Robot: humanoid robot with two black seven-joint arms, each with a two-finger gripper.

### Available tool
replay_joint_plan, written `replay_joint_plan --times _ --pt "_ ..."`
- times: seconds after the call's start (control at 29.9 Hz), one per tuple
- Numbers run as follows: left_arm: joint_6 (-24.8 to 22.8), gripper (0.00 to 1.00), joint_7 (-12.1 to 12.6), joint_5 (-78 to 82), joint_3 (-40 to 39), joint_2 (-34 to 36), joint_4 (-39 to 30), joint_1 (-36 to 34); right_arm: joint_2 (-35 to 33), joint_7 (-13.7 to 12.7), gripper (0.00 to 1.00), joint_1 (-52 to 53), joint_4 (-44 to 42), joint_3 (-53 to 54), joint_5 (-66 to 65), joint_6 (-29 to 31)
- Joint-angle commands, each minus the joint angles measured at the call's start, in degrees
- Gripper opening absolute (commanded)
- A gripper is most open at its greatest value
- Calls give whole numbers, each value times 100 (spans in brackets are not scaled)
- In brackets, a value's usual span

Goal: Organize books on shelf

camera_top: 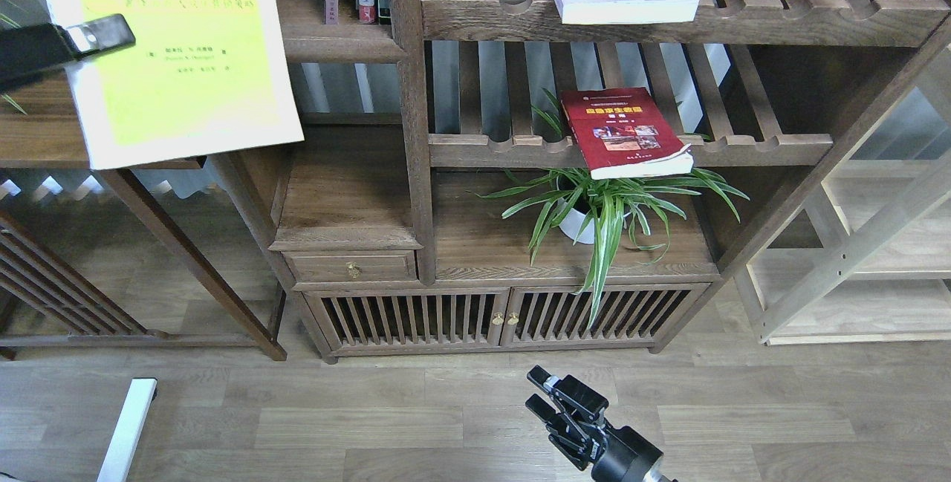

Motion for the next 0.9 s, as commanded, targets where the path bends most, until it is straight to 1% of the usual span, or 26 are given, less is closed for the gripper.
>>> replay_joint_plan --times 0.0,0.13,0.3,0.57,0.67,0.87 --pt "0 0 -1 5 -215 236 -2 -17 13 0 69 18 1 -46 1 0" --pt "0 0 -1 136 -373 289 15 -78 22 0 69 9 1 -72 1 0" --pt "0 0 -1 295 -444 246 50 -359 30 0 69 -8 10 -81 1 0" --pt "0 0 -1 330 -479 -220 384 -448 65 0 69 1 19 -90 9 0" --pt "0 0 -1 601 -506 -413 498 -474 83 0 69 9 27 -90 9 0" --pt "0 0 -1 1638 -427 -905 683 -1044 83 0 69 9 54 -99 36 0"
